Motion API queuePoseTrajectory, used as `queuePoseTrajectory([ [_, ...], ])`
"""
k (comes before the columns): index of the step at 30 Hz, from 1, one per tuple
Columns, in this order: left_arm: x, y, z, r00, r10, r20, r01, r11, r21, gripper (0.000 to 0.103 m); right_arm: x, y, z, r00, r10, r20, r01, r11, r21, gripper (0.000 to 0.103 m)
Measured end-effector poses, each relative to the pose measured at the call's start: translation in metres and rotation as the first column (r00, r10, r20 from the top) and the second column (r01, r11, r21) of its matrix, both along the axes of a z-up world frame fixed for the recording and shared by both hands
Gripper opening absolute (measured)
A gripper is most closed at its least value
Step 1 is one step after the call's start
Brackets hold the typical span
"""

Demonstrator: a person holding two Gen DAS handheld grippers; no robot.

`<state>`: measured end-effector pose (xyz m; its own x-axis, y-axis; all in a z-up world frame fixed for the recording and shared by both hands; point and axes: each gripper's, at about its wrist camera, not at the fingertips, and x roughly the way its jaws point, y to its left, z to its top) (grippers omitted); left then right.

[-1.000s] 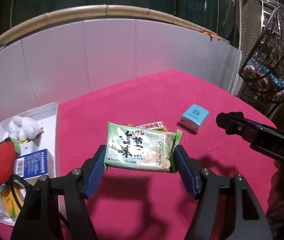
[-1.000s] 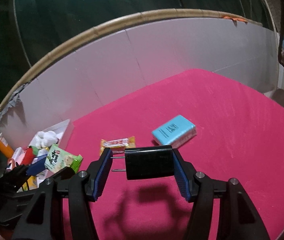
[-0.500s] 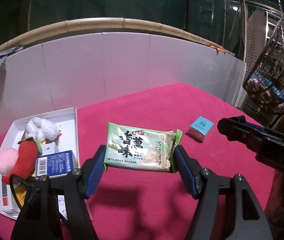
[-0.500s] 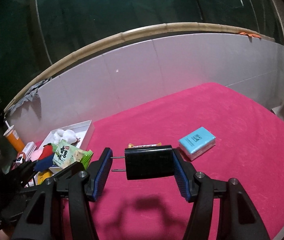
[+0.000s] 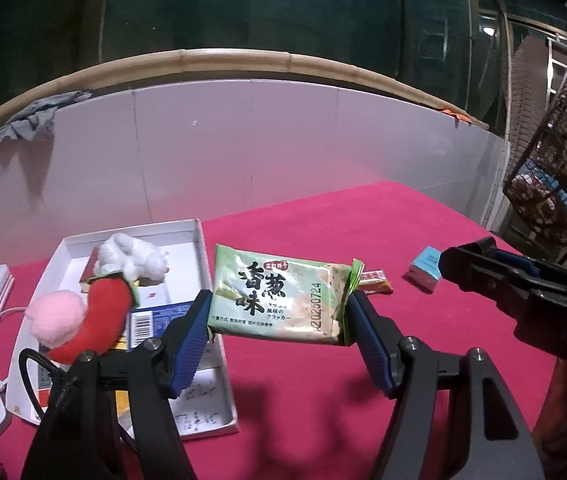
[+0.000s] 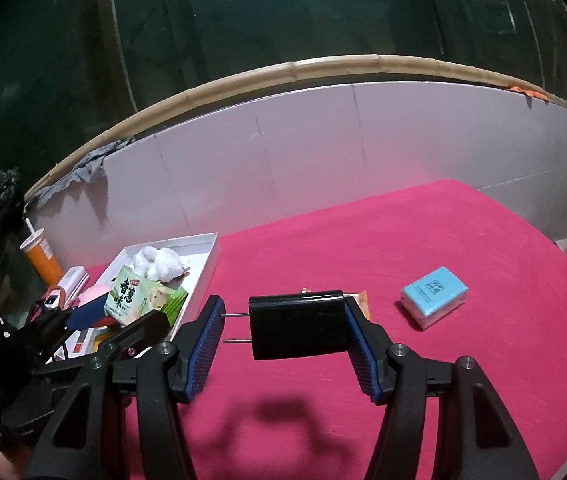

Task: Organize objects
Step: 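Carry the green cracker pack and black plug over the white tray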

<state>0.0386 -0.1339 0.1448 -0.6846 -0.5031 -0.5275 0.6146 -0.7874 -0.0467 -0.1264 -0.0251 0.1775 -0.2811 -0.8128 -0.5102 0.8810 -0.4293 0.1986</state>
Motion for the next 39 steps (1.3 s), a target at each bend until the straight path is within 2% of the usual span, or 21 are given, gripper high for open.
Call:
queuePoseTrajectory([
  [23,0.056,-0.042,0.01,0.991,0.125,-0.054,-0.125,0.992,-0.005,0.067,0.062,-0.048,0.01,0.99,0.124,-0.062,-0.122,0.992,0.039,0.063],
  [39,0.113,-0.089,0.017,0.962,0.255,-0.095,-0.257,0.967,-0.004,0.067,0.11,-0.09,0.019,0.97,0.216,-0.116,-0.21,0.976,0.064,0.063],
])
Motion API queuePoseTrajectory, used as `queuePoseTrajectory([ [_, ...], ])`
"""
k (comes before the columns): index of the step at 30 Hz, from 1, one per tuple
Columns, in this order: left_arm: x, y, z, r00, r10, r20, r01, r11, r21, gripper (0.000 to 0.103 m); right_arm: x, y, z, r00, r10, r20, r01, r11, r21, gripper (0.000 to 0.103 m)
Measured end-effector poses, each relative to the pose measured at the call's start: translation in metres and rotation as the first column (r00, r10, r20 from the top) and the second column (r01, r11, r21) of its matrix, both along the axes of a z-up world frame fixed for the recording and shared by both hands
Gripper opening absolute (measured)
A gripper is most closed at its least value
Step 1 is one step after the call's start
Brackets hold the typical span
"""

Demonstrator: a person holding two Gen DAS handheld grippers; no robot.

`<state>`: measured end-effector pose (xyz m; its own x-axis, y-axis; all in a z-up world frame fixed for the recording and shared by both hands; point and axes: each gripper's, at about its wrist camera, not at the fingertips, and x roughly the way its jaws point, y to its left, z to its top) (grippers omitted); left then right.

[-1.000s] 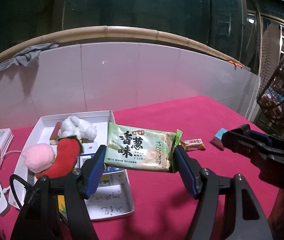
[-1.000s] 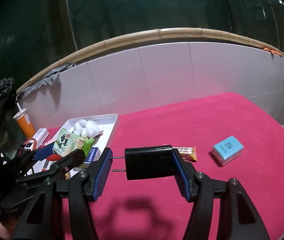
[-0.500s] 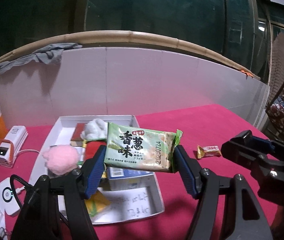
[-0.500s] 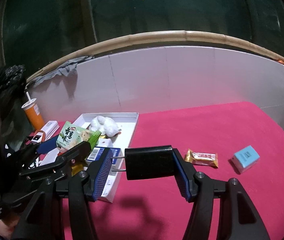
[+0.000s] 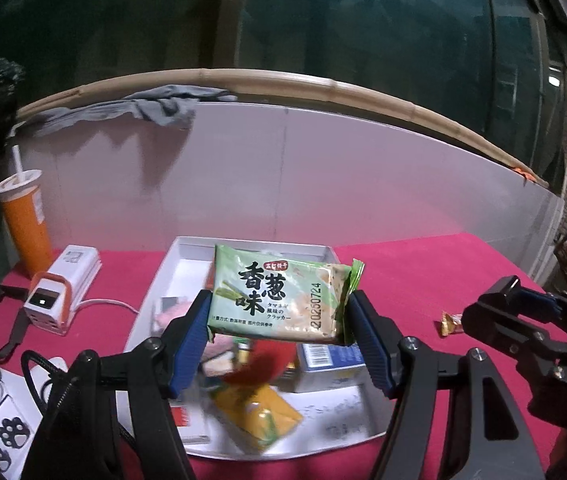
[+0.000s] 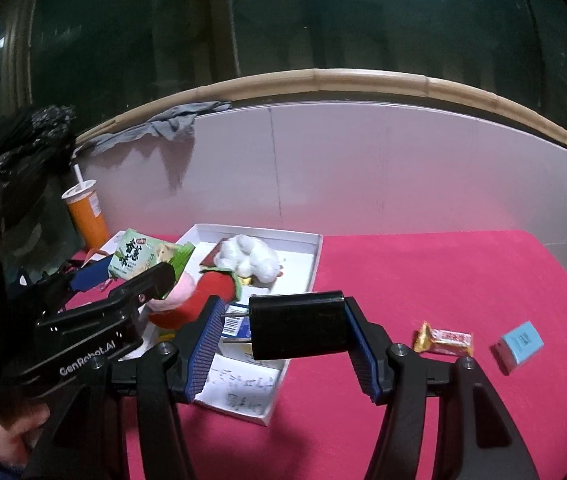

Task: Organize objects
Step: 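Carry the green cracker pack and black plug over the white tray, then open both tools to release the cracker pack and plug into the tray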

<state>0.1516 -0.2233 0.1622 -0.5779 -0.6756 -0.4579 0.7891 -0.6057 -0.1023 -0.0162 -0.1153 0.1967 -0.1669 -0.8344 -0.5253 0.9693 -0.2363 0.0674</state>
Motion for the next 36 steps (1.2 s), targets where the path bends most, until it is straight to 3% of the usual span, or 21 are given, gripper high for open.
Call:
queuePoseTrajectory([
  [11,0.017,-0.052,0.009,0.998,0.06,-0.013,-0.06,0.998,0.026,0.067,0.03,-0.038,0.008,0.997,0.05,-0.06,-0.05,0.999,0.008,0.063],
  [18,0.014,-0.072,-0.002,0.998,0.056,-0.016,-0.055,0.995,0.085,0.067,0.024,-0.08,-0.002,0.998,0.014,-0.06,-0.01,0.999,0.053,0.063],
  [27,0.01,-0.09,-0.025,0.999,0.031,-0.022,-0.027,0.987,0.157,0.068,-0.019,-0.136,-0.025,0.993,-0.086,0.084,0.075,0.989,0.126,0.063],
  [31,0.005,-0.09,-0.03,1.0,0.006,-0.019,-0.003,0.988,0.156,0.069,-0.025,-0.156,-0.04,0.986,-0.107,0.126,0.088,0.985,0.149,0.063],
  [34,0.004,-0.089,-0.033,1.0,-0.006,-0.023,0.01,0.986,0.164,0.076,-0.029,-0.169,-0.05,0.98,-0.122,0.159,0.096,0.983,0.159,0.064],
  [36,0.005,-0.085,-0.034,1.0,-0.008,-0.022,0.011,0.986,0.164,0.087,-0.034,-0.176,-0.056,0.97,-0.122,0.213,0.088,0.983,0.16,0.065],
])
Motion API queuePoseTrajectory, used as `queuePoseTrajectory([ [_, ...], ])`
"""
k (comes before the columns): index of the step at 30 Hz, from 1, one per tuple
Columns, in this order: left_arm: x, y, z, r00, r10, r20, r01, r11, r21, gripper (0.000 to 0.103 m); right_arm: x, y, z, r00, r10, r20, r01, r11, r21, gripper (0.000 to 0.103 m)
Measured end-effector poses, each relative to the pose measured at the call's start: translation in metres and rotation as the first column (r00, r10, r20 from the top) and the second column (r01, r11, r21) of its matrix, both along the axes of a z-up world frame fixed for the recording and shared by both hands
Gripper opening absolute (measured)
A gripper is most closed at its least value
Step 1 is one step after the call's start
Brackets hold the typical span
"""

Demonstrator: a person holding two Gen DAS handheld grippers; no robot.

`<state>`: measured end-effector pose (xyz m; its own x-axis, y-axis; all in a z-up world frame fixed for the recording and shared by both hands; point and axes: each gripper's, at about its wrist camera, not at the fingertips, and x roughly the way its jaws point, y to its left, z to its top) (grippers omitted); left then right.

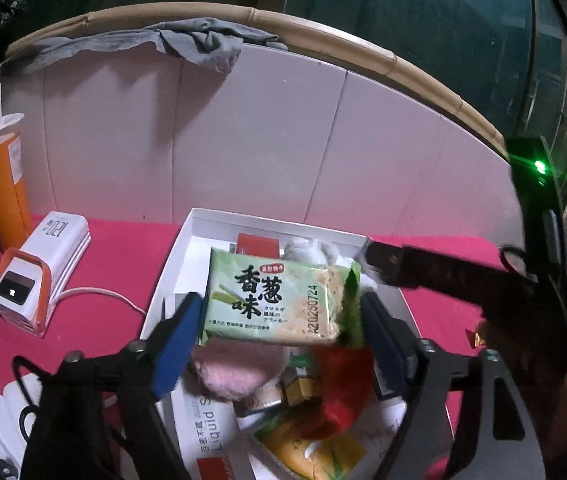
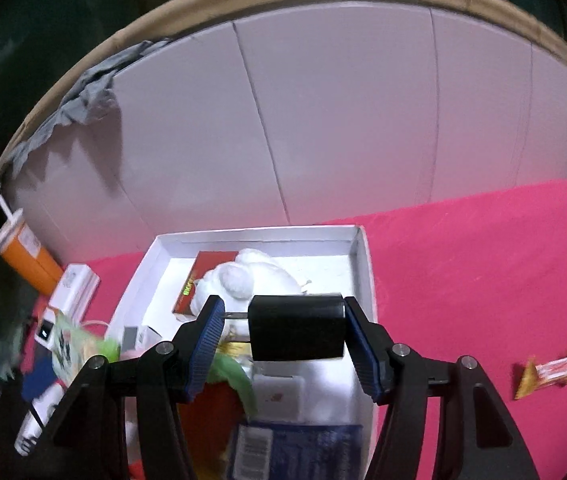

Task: Organize objects
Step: 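Open both tools to release the cracker pack and plug into the tray, then grasp the yellow rice-cracker bar with left tool while right grasps the blue tissue pack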

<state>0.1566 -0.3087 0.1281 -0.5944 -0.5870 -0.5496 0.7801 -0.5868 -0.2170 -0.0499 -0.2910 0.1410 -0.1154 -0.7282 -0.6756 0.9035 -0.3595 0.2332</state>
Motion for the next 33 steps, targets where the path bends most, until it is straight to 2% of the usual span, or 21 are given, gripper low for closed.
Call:
queuePoseTrajectory([
  [2,0.003,0.004,0.001,1.0,0.018,0.004,-0.018,1.0,-0.011,0.097,-0.002,-0.003,-0.003,0.997,0.027,0.069,-0.026,1.0,-0.008,0.067],
  [3,0.006,0.006,0.003,0.999,0.034,0.0,-0.034,0.999,-0.022,0.102,-0.002,-0.002,-0.003,0.996,0.027,0.079,-0.026,1.0,-0.014,0.074],
  [4,0.01,0.008,0.006,0.998,0.054,-0.009,-0.054,0.998,-0.033,0.103,-0.003,0.001,-0.001,0.996,0.024,0.083,-0.022,0.999,-0.023,0.083],
  [5,0.012,0.009,0.008,0.998,0.067,-0.016,-0.068,0.997,-0.04,0.103,-0.003,0.004,0.001,0.996,0.02,0.087,-0.017,0.999,-0.037,0.085],
  [10,0.015,0.018,0.022,0.995,0.093,-0.026,-0.094,0.993,-0.066,0.103,-0.004,0.024,0.012,0.995,0.019,0.096,-0.012,0.997,-0.076,0.086],
  [27,-0.018,0.058,0.037,0.999,0.024,0.045,-0.02,0.995,-0.1,0.103,-0.023,0.11,0.039,0.996,-0.051,0.069,0.061,0.985,-0.159,0.103],
  [33,-0.037,0.074,0.038,0.997,-0.021,0.075,0.029,0.993,-0.112,0.103,-0.04,0.138,0.04,0.995,-0.094,0.046,0.1,0.98,-0.174,0.103],
])
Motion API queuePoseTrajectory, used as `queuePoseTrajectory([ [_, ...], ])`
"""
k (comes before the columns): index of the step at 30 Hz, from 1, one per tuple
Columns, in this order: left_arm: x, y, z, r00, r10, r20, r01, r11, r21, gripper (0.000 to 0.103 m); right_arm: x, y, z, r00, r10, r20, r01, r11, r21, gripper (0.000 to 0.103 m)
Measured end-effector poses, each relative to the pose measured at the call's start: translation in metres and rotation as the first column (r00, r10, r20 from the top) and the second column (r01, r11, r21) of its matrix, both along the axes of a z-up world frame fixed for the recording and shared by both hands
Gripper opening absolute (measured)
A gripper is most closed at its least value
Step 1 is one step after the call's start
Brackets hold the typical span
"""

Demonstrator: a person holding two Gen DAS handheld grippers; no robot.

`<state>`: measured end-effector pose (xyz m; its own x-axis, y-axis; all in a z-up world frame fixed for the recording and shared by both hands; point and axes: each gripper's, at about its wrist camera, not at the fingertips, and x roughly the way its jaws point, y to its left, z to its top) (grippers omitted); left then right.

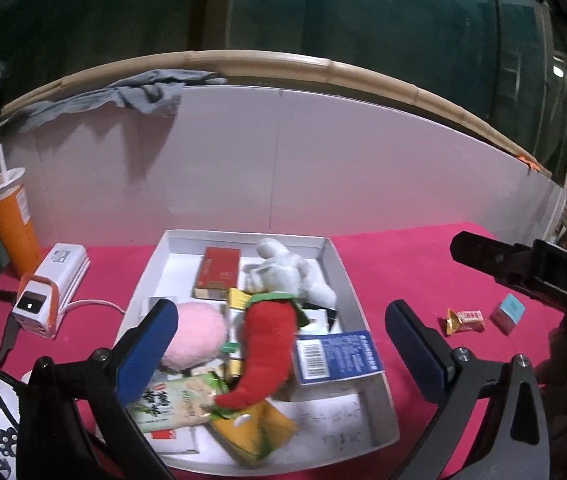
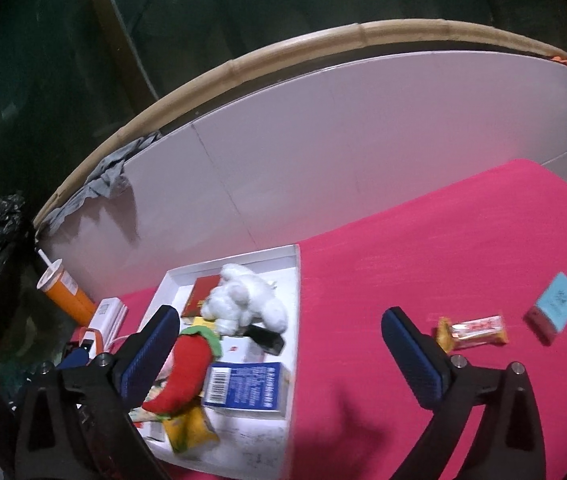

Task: Organize objects
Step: 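Grasp the yellow rice-cracker bar with left tool while right grasps the blue tissue pack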

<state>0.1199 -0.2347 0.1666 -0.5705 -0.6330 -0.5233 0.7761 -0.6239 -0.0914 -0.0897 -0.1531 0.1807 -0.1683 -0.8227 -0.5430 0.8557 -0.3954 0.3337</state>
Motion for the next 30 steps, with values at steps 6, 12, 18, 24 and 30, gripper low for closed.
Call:
queuePoseTrajectory([
  [6,-0.022,0.018,0.001,0.998,-0.047,0.031,0.048,0.999,-0.014,0.103,-0.019,0.032,0.0,0.998,-0.056,-0.037,0.055,0.998,-0.013,0.103],
  [12,-0.047,0.036,-0.003,0.992,-0.102,0.068,0.103,0.994,-0.02,0.103,-0.047,0.061,-0.002,0.993,-0.115,-0.029,0.115,0.993,-0.019,0.103],
  [18,-0.071,0.05,-0.009,0.984,-0.144,0.101,0.146,0.989,-0.011,0.103,-0.081,0.092,-0.009,0.982,-0.186,-0.018,0.186,0.983,-0.01,0.103],
  [24,-0.101,0.065,-0.019,0.969,-0.205,0.141,0.206,0.979,0.004,0.103,-0.124,0.128,-0.018,0.959,-0.283,-0.002,0.283,0.959,0.002,0.103],
  [30,-0.139,0.082,-0.037,0.941,-0.282,0.186,0.28,0.959,0.041,0.103,-0.169,0.158,-0.032,0.931,-0.366,-0.018,0.366,0.929,0.049,0.103],
])
